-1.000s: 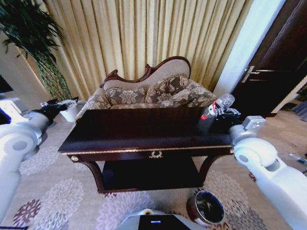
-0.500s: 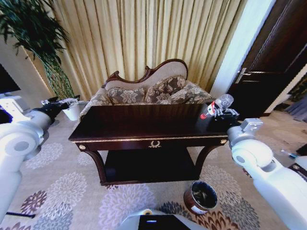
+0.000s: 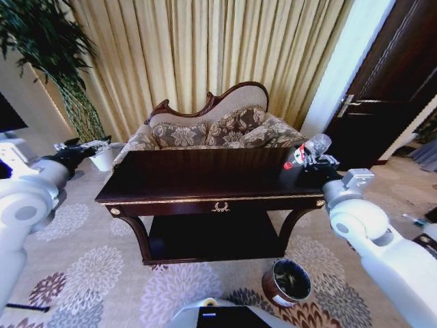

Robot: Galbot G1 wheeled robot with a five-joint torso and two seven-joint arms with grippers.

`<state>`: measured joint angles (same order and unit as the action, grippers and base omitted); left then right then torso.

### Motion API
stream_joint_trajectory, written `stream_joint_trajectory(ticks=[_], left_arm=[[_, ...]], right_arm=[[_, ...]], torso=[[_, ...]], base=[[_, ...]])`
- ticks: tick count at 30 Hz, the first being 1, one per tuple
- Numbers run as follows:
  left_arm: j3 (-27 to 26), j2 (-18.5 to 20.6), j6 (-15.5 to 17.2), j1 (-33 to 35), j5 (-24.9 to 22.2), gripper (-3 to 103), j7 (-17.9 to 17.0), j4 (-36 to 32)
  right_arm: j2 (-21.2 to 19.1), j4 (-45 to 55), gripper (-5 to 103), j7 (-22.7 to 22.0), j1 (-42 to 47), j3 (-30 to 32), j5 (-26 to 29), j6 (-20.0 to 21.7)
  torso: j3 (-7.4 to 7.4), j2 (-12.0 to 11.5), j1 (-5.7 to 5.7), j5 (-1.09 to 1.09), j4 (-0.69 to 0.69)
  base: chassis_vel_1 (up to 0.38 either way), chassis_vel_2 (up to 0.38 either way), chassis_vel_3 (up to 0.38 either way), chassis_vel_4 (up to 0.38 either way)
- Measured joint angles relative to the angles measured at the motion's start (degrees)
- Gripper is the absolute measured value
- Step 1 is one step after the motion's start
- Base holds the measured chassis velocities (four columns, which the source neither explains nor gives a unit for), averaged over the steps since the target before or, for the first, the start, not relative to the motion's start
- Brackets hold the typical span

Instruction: Move to the front of the table and place the trash on the table into the trash bin.

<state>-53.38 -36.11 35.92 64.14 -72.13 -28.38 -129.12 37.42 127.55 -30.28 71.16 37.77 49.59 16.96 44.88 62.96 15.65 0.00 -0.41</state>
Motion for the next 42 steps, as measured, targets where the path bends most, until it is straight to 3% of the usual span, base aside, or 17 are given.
stream_joint_trajectory(ticks=[26,30,34,38,42], left_arm=[[0.23,-0.60,-0.72,0.96,0.48,100,0.07,-1.00],[0.09,-1.00,-0.82,1.34,0.58,100,0.01,-1.48],[-0.20,-1.39,-0.92,1.92,0.69,100,-0.06,-1.91],[-1.04,-1.92,-0.99,2.92,0.99,100,-0.07,-2.14],[-2.39,-2.23,-1.05,4.16,1.07,100,-0.07,-2.61]], right_arm=[[1.54,0.08,25,0.27,2.32,-0.56,-2.40,-1.89],[3.40,-1.63,25,0.66,4.28,-0.52,-3.61,-1.98],[6.01,-3.17,25,1.70,8.32,1.44,-5.16,0.98],[11.56,-7.43,25,4.63,14.23,3.28,-9.98,3.23],[16.87,-15.88,25,7.12,15.29,1.69,-16.06,2.46]], torso=[[-0.01,0.01,-0.01,0.00,0.01],[-0.01,0.01,-0.01,0.00,0.02],[0.00,-0.01,0.00,0.00,0.00],[0.00,-0.01,0.00,0.00,-0.01],[-0.01,0.00,0.00,-0.01,0.00]], base=[[0.099,-0.103,-0.103,0.104],[0.000,0.000,0.000,0.000],[0.000,0.000,0.000,0.000],[0.000,0.000,0.000,0.000],[0.000,0.000,0.000,0.000]])
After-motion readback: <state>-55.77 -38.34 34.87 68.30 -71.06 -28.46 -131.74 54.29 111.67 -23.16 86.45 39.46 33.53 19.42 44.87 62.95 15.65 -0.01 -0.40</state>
